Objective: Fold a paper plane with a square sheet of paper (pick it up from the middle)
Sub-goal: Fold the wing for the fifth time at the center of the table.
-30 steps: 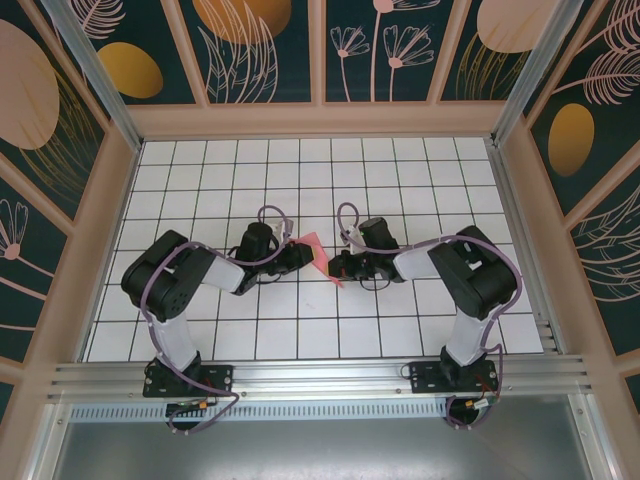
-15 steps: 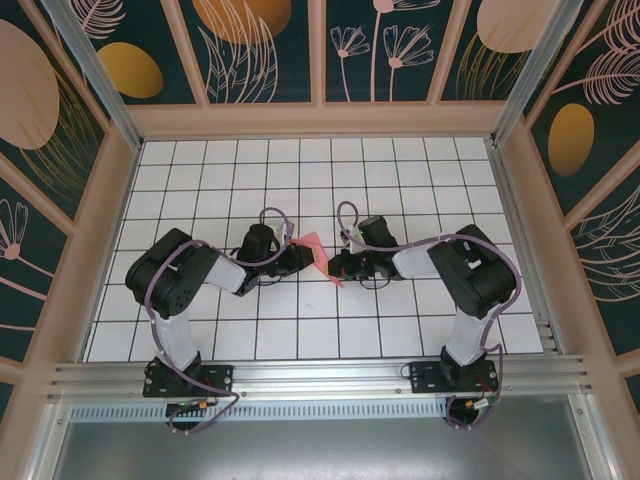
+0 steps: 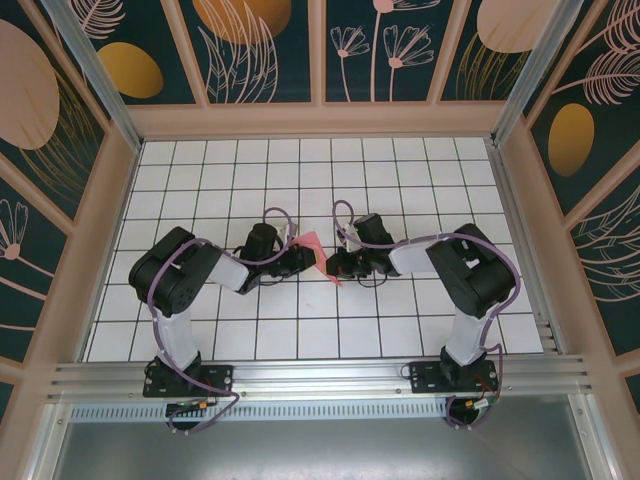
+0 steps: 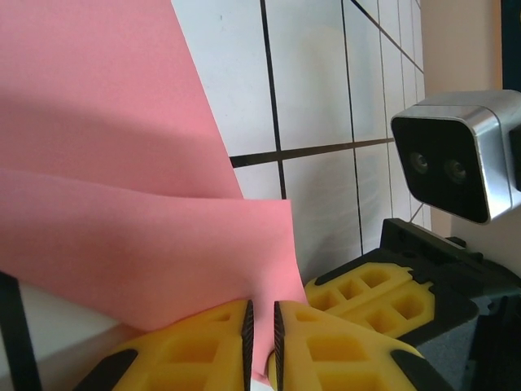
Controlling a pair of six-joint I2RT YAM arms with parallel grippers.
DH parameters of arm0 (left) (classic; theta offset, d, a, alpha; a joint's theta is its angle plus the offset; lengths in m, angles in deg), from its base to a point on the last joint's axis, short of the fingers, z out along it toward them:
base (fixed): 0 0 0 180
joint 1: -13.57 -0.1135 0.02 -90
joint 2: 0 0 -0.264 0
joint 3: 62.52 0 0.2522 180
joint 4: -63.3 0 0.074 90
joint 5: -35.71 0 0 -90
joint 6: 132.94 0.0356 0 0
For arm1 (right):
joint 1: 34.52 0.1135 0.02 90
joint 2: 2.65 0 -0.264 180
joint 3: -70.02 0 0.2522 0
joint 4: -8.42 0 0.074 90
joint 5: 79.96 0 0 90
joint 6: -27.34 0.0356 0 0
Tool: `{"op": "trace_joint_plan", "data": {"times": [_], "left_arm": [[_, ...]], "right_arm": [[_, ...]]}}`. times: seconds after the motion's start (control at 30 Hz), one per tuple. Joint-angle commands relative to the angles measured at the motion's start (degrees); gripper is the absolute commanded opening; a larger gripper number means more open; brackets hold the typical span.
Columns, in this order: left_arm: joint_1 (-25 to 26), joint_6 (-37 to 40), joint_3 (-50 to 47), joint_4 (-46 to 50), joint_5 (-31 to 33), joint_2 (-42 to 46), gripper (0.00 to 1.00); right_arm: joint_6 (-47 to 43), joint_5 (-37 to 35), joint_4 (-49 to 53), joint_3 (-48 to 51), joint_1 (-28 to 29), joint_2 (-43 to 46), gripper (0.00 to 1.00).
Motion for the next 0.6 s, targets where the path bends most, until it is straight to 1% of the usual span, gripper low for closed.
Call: {"op": "trace_joint_plan", "data": {"times": [0.0,0.3,0.43,0.5,0.57], "left_arm": [[0.29,1.72,1.83,5.05,2.44,-1.86,0.18],[0.29,4.9,6.06,20.32,8.03,-3.8,0.17],[0.26,6.3,7.4,26.31,11.46,-4.1,0.16],[0.28,6.58,7.59,27.08,12.07,-4.19,0.16],[0.25,6.54,7.76,27.26,12.17,-4.43,0.16]], "right_arm": [[-2.0,-5.38,4.53,-0.19,0.55,-2.69,0.0],[-2.27,-4.32,5.54,-1.14,0.49,-0.98,0.01],[-1.96,-2.67,5.9,-1.98,0.1,1.34,0.08],[-1.57,-1.69,5.72,-2.13,-0.17,2.5,0.13],[-1.69,-0.67,6.15,-2.38,-0.39,3.54,0.15]]}}
